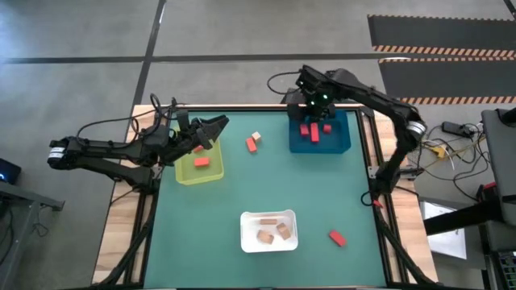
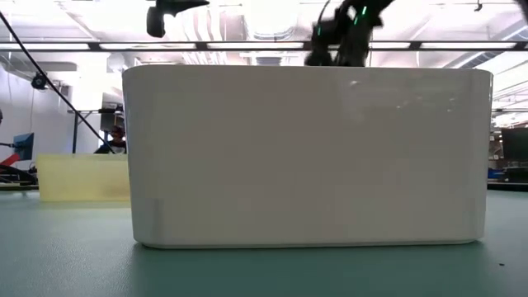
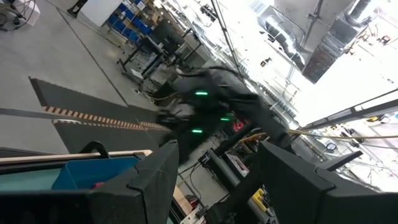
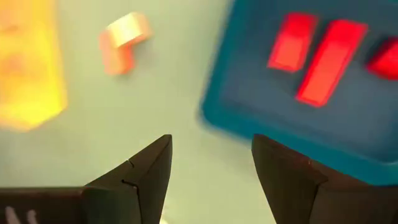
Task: Sort & place blocks by color
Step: Put the red block into the blue bin
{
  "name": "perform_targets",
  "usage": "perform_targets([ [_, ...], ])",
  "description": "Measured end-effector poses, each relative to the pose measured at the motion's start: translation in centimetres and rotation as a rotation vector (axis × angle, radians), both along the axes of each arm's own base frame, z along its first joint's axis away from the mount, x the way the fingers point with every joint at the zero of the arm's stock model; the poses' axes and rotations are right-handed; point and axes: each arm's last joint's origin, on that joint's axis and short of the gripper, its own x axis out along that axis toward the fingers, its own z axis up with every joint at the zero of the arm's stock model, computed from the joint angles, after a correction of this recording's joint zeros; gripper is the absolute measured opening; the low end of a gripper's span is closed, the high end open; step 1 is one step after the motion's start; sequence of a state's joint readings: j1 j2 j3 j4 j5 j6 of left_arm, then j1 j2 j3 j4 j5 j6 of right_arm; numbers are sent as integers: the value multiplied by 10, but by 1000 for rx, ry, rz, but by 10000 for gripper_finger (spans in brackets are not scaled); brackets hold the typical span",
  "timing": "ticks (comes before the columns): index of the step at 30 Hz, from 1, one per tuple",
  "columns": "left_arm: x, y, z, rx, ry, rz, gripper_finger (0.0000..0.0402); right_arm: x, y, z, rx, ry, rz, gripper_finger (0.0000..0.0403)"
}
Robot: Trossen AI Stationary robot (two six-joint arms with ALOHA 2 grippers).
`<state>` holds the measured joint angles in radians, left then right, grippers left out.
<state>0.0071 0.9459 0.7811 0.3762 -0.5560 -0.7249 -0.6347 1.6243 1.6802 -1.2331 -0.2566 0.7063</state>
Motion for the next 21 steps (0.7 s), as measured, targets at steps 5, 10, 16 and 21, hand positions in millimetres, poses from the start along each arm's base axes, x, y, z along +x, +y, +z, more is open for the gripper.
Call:
perform_targets([
  [5, 0, 0, 0, 6, 5, 1, 203, 0, 59, 39, -22, -115, 100, 208],
  [10, 0, 0, 0, 6, 5, 1, 203, 1, 117, 59, 12, -170, 160, 205],
  [16, 0, 0, 0, 6, 5, 1, 203, 6, 178, 62, 95, -149, 238, 205],
  [21, 0, 0, 0, 7, 6, -3, 203, 1, 219, 57, 162, -44, 270, 205],
])
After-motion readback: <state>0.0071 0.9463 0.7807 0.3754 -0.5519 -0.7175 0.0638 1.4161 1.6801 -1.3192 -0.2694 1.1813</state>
